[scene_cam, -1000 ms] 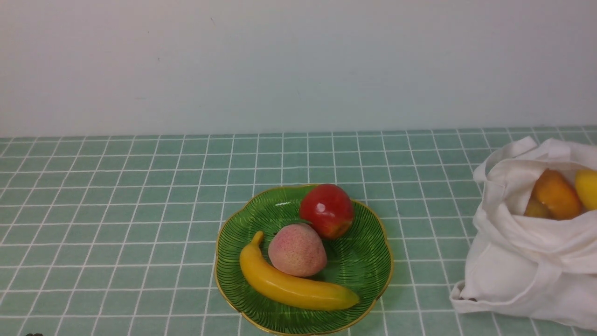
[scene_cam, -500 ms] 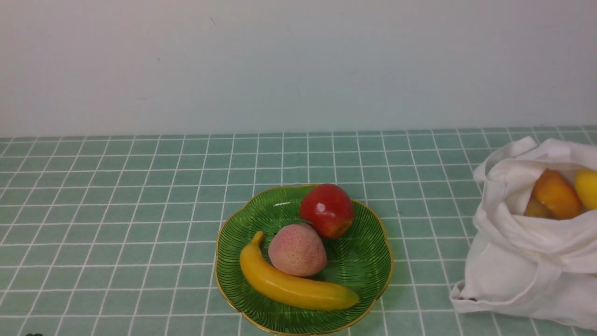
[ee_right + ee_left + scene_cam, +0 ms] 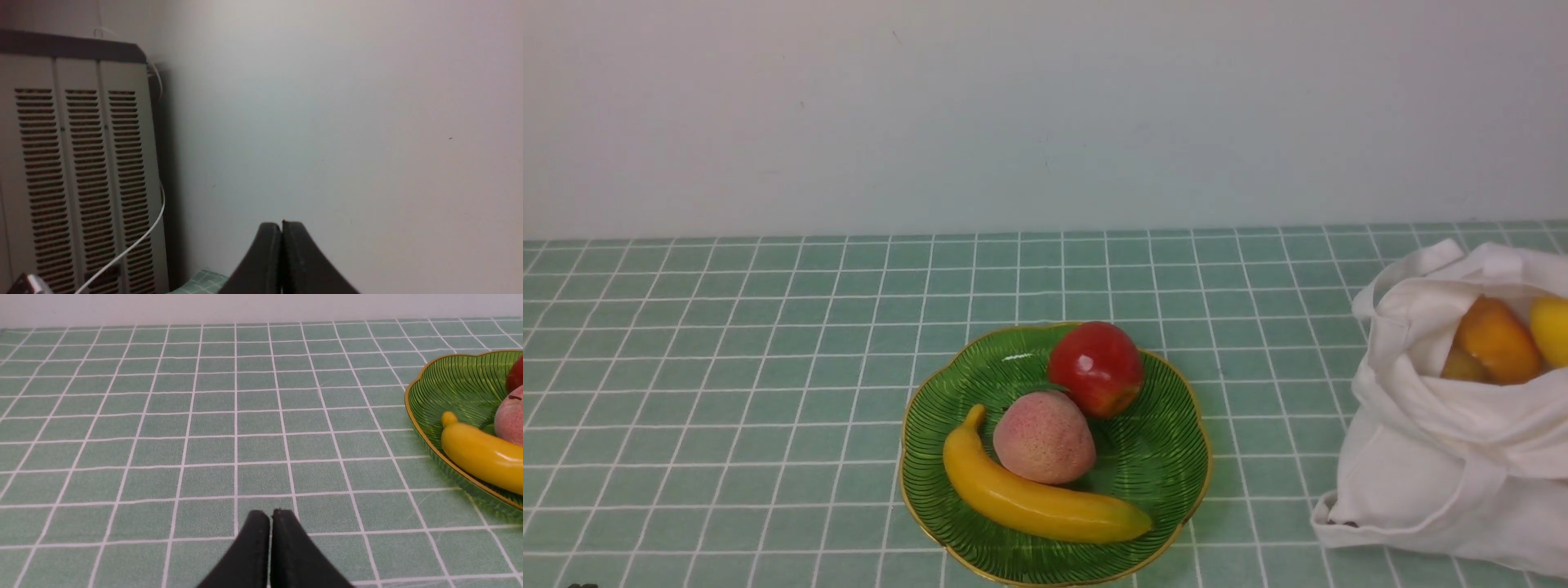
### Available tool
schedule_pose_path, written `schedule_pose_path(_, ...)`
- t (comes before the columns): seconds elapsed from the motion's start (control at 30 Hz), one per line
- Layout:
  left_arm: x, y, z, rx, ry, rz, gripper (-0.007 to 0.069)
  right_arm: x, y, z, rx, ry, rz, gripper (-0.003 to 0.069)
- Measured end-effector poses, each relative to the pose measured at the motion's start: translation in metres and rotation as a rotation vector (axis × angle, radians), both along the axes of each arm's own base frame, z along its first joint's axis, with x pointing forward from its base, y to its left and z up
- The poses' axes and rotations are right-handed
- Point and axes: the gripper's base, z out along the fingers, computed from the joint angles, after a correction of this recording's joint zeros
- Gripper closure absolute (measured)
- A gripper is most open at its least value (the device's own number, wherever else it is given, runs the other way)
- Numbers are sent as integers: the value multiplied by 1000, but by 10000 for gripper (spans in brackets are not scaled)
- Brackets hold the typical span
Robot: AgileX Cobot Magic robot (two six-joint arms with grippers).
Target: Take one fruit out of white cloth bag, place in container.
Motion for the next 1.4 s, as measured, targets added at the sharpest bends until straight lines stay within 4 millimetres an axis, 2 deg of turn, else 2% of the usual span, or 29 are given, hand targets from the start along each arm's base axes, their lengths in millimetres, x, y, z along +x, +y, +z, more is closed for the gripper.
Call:
schedule_pose_path(0.17,0,0,0,0,0,0,632,-2,3,-3,-80,-50,9,671)
schedule_pose_path(0.33,0,0,0,0,0,0,632,-1,6,-11,-155,-5,15,671)
schedule_pose_path(0.53,0,0,0,0,0,0,632,12,13,-40,-261,119,-192,671)
schedule_pose_path(0.57,0,0,0,0,0,0,632,18,14,-53,-297,163,-283,671)
schedule_pose_path(0.6,0,0,0,0,0,0,632,19,14,-55,-301,169,-282,671)
schedule_pose_path(0.63,0,0,0,0,0,0,632,26,14,-71,-330,223,-386,671)
schedule_pose_path(0.7,0,0,0,0,0,0,632,33,12,-90,-363,287,-483,671)
schedule_pose_path(0.87,0,0,0,0,0,0,632,50,3,-159,-410,488,-698,671)
schedule_pose_path(1.0,0,0,0,0,0,0,632,52,-1,-161,-346,492,-777,671)
schedule_pose_path(1.4,0,0,0,0,0,0,632,52,-1,-161,-342,491,-769,671)
